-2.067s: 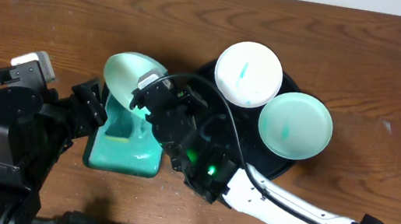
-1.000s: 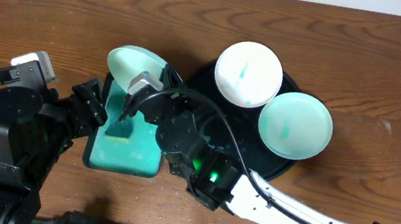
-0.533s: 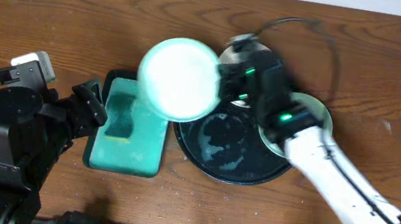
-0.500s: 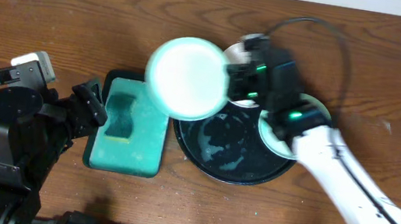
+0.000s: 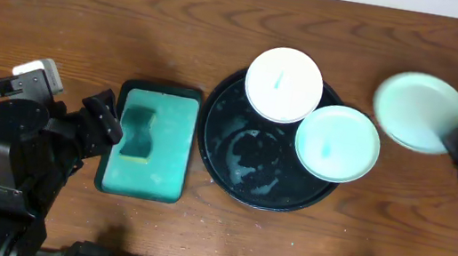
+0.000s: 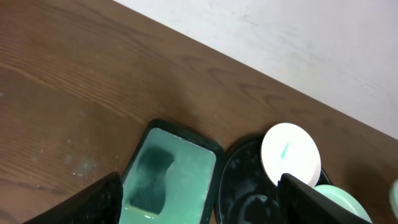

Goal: Clean dirty plates on tray and stack at the side
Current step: 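Carry the plate right and set it on the table beside the tray, then move the right gripper back and grip the second pale green plate rim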

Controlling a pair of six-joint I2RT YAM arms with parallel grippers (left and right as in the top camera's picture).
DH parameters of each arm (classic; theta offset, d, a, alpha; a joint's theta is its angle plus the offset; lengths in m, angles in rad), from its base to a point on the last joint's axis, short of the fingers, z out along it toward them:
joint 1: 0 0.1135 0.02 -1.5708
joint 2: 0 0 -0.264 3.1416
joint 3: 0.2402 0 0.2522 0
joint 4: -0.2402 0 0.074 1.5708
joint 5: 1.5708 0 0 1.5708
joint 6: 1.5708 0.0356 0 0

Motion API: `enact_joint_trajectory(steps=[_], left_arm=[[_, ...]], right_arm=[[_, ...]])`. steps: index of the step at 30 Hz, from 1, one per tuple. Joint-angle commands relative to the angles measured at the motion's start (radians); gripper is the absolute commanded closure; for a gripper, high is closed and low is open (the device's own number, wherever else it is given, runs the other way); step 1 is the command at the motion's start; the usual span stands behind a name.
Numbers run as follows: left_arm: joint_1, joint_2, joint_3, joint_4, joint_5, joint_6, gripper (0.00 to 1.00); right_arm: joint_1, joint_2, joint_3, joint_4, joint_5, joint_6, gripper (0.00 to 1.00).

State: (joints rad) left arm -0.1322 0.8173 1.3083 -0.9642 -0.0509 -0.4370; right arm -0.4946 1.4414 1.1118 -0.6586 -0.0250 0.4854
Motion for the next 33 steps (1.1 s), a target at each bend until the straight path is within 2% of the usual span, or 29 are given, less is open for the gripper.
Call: enact_joint_trajectory(steps=[1,7,8,9,10,12,16,18,20,22,25,27,30,31,33], left_arm=[[0.005,-0.001,0.011,0.0,0.003,0.01,0.21],[0.005,-0.001,0.011,0.0,0.002,0.01,0.21],[0.005,-0.001,0.011,0.0,0.002,0.01,0.21],[0.005,-0.001,0.011,0.0,0.002,0.01,0.21],[0.005,-0.001,0.011,0.0,0.003,0.01,0.21],[0.005,-0.001,0.011,0.0,0.003,0.01,0.21],[0.005,-0.001,0.011,0.0,0.002,0.01,0.2],[0.005,-0.001,0.011,0.0,0.002,0.01,0.21],[0.005,-0.001,0.011,0.0,0.003,0.01,0.2],[0.005,-0.001,0.011,0.0,0.002,0.01,0.2],[0.005,-0.001,0.011,0.0,0.003,0.01,0.21],[0.005,-0.001,0.011,0.0,0.003,0.01,0.21],[0.005,-0.001,0.011,0.0,0.003,0.01,0.21],[0.005,-0.001,0.011,0.0,0.003,0.01,0.21],[0.005,-0.001,0.011,0.0,0.003,0.01,0.2]], right_arm=[[-0.119,0.105,0.005,-0.035,0.061,0.019,0.99],[-0.166,0.267,0.005,-0.068,-0.01,0.019,0.98],[-0.161,0.291,0.005,-0.07,-0.006,0.019,0.75],[-0.158,0.296,0.005,-0.07,-0.007,0.019,0.64],[-0.154,0.294,0.005,-0.071,-0.019,0.019,0.58],[-0.142,0.277,0.005,-0.074,-0.067,0.011,0.52],[-0.058,0.204,0.005,-0.122,-0.187,-0.075,0.5],[0.039,0.171,0.005,-0.145,-0.239,-0.188,0.48],[0.13,0.168,0.005,-0.143,-0.246,-0.243,0.45],[0.219,0.173,0.004,-0.14,-0.233,-0.295,0.4],[0.33,0.186,0.0,-0.137,-0.109,-0.28,0.24],[0.39,0.206,-0.001,-0.129,0.046,-0.218,0.23],[0.423,0.244,-0.001,-0.095,0.135,-0.179,0.33],[0.428,0.259,-0.001,-0.08,0.119,-0.179,0.37],[0.437,0.292,-0.001,-0.066,0.064,-0.182,0.54]])
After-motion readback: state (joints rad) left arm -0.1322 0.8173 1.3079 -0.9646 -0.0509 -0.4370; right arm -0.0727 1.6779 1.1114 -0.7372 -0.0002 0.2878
